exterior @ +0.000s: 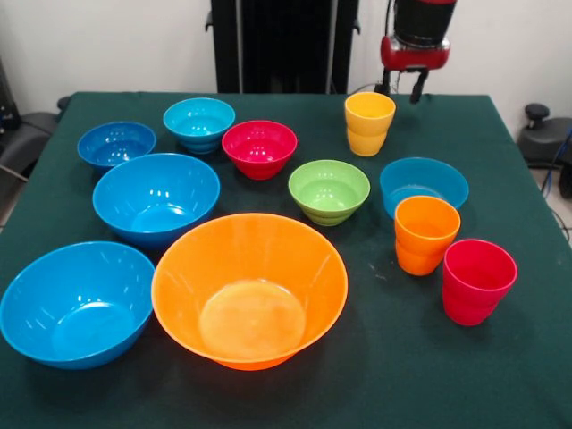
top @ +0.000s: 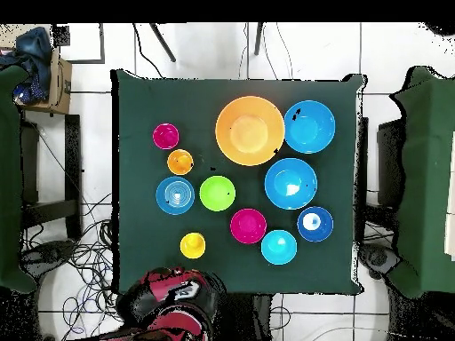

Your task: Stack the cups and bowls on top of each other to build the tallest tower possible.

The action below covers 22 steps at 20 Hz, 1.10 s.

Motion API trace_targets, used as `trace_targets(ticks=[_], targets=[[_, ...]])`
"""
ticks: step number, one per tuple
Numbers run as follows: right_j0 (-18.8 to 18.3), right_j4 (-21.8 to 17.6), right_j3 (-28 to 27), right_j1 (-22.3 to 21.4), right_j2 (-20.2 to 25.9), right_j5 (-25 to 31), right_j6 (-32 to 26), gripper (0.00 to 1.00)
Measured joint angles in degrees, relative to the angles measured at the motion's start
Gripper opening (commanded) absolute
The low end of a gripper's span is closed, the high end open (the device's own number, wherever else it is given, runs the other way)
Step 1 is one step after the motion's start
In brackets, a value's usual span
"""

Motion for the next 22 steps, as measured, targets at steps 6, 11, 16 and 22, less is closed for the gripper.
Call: trace_targets(ticks=[6,11,16,22], targets=[[-5.13,-0.01,1.35,-7.79,3.60,6.22,0.00,1.00],[-6.17,-0.04,1.39,-12.12,5.20,9.53,0.00,1.00],[-6.75,-0.06,1.40,-13.35,5.47,9.58,0.00,1.00],[-9.55,-0.07,1.32,-13.03,5.76,9.58,0.00,1.00]])
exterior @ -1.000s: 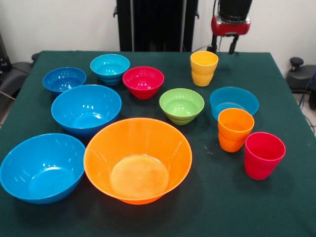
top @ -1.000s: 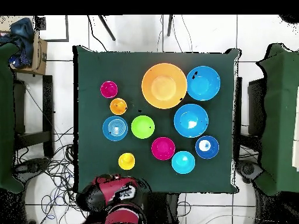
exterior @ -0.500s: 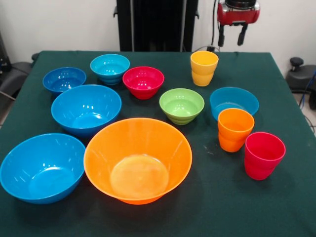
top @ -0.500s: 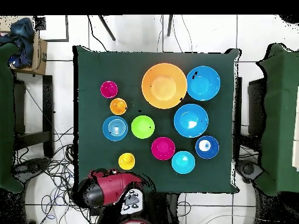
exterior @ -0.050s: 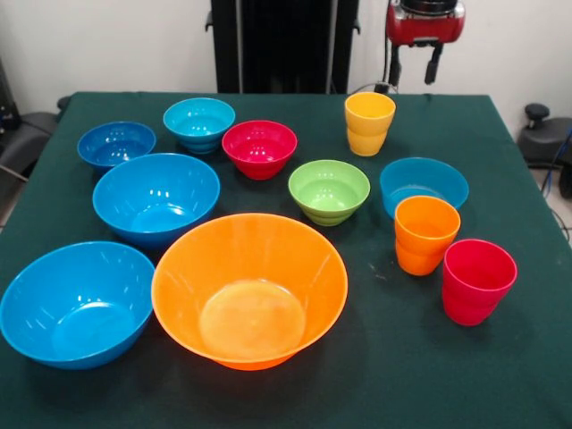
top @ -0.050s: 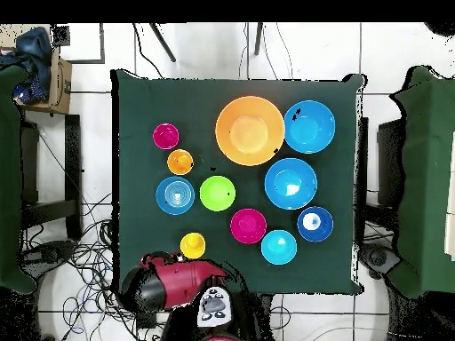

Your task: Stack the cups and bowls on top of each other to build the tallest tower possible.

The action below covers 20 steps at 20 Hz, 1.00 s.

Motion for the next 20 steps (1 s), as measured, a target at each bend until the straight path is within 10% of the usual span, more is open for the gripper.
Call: trace_targets(ticks=[20], targets=[[5.35,-2.91,-5.16,13.62,-7.12,-5.44,0.00,1.00]])
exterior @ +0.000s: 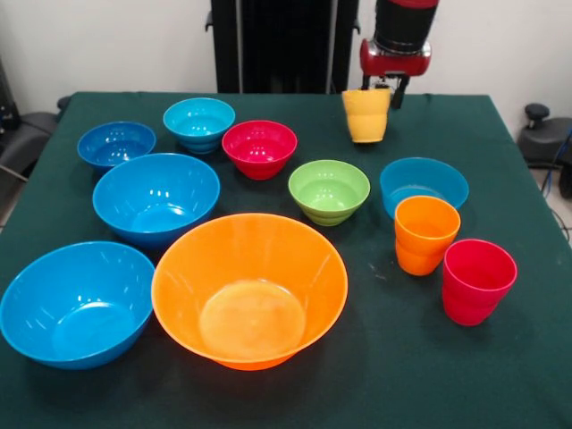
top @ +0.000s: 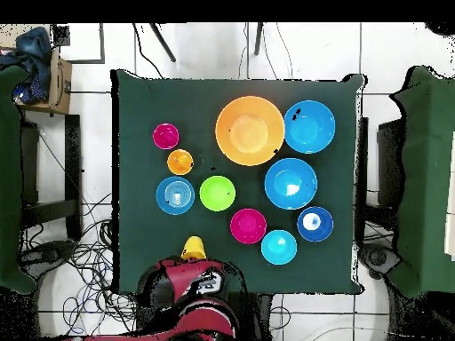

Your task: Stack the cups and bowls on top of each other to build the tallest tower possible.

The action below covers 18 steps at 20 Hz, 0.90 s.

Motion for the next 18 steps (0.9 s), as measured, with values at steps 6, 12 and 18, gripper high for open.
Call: trace_targets(ticks=[6,12,18], targets=[[2.23,-0.31,-0.60,2.20,-1.81,-3.67,0.00,1.00],[2.41,-1.12,-0.31,1.59,-2.57,-4.43,0.01,0.00],[-1.83,-5.47,0.12,0.52,-1.66,-4.50,0.01,0.00]])
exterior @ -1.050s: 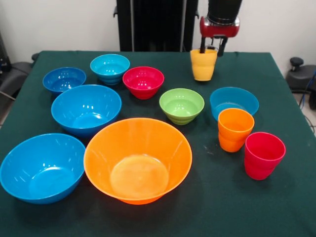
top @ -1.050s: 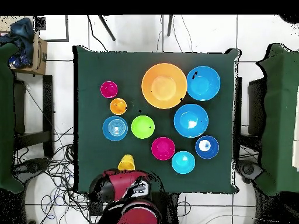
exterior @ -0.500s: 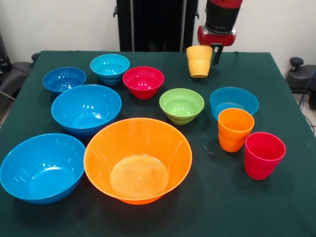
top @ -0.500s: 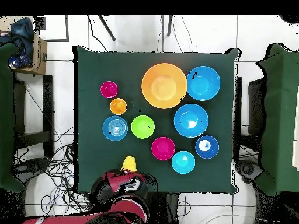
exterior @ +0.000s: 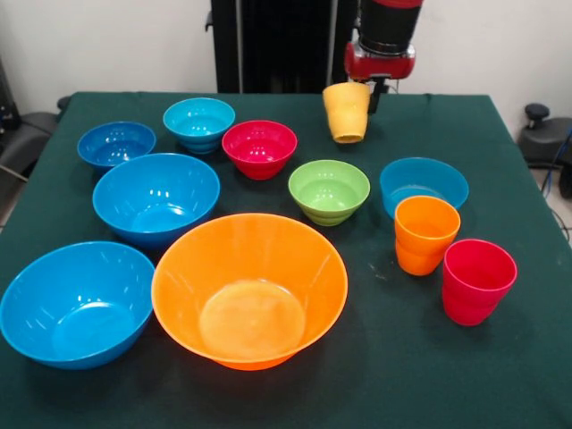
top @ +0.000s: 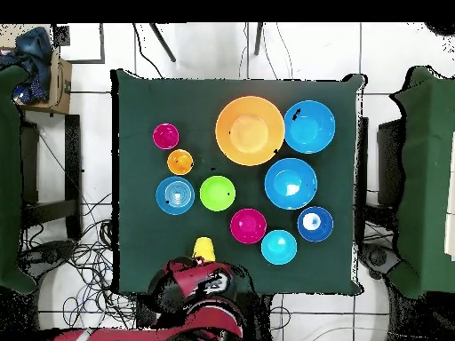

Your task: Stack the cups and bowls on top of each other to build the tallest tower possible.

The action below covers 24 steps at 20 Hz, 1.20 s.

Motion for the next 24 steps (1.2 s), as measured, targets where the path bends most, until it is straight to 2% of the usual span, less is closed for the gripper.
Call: trace_targets(ticks=[2,4,6,7,13,18,24], targets=[[-1.17,-0.58,0.16,-0.38,0.59,0.01,0.00,0.00],[-4.57,-1.59,0.79,-2.18,2.65,0.42,0.00,0.00],[-6.04,-1.69,1.02,-3.13,3.67,0.88,0.00,0.00],[-8.29,-1.70,1.26,-4.73,5.38,1.96,0.00,0.00],[-13.63,-1.29,1.32,-9.71,10.56,5.97,0.00,0.00],[-15.76,0.91,1.35,-14.37,14.88,9.84,0.00,0.00],[-15.69,4.43,1.35,-18.14,17.90,12.54,0.00,0.00]])
